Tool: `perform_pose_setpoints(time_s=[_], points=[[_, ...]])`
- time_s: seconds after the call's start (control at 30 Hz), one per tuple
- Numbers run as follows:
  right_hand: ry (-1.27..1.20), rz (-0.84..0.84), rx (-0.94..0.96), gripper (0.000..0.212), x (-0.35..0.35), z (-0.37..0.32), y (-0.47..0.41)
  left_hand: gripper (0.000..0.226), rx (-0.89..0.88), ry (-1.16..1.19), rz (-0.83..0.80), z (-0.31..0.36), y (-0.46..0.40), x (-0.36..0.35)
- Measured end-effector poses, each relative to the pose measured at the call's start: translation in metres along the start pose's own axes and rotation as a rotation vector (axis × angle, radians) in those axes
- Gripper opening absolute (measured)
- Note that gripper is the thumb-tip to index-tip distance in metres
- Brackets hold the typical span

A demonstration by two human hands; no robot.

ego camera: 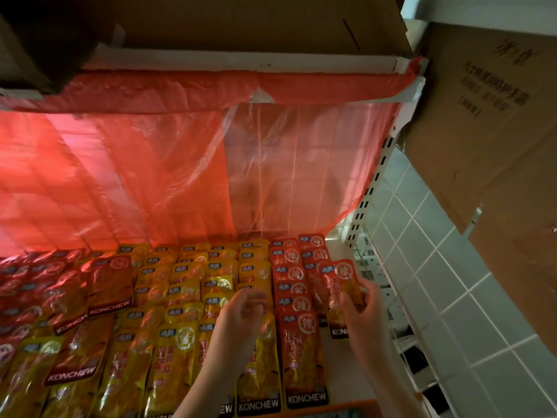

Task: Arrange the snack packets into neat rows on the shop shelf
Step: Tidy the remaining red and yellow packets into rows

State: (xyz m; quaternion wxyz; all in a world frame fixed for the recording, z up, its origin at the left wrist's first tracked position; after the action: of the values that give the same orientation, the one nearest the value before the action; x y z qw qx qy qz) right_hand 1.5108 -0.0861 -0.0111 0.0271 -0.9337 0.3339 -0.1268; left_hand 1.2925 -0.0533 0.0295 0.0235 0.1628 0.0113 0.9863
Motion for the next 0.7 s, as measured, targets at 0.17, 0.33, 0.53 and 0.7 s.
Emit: perform_pose_setpoints(time_s=[0.17,0.33,0.53,0.7], points=[[0.184,0.068,0.078,0.017,-0.004,0.01,0.0,0.019,-0.027,-0.098,0.034,-0.007,-0.003,0.001],[0.279,0.086,0.125,0.028,-0.011,0.019,0.0,0.019,-0.062,-0.143,0.047,-0.009,-0.003,0.003],[0.425,0.088,0.169,0.033,-0.014,0.018,-0.001,0.02,-0.082,-0.166,0.05,-0.011,-0.001,0.003],[0.659,0.078,0.131,0.05,-0.006,0.014,-0.002,0.02,-0.084,-0.172,0.064,-0.013,-0.001,0.004]])
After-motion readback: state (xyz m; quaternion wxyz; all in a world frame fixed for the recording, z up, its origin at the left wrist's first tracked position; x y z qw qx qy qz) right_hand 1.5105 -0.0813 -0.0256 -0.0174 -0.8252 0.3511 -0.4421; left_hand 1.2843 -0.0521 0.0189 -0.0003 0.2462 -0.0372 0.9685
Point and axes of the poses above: each hand's wrist, its own y-axis away from the middle knuckle, its own x-axis out of the back of the hand, z = x × y, the point moved 6 cm from there along -y, towards the middle knuckle, and after that the axes turned 6 degrees about z, right-handed, at the moved point
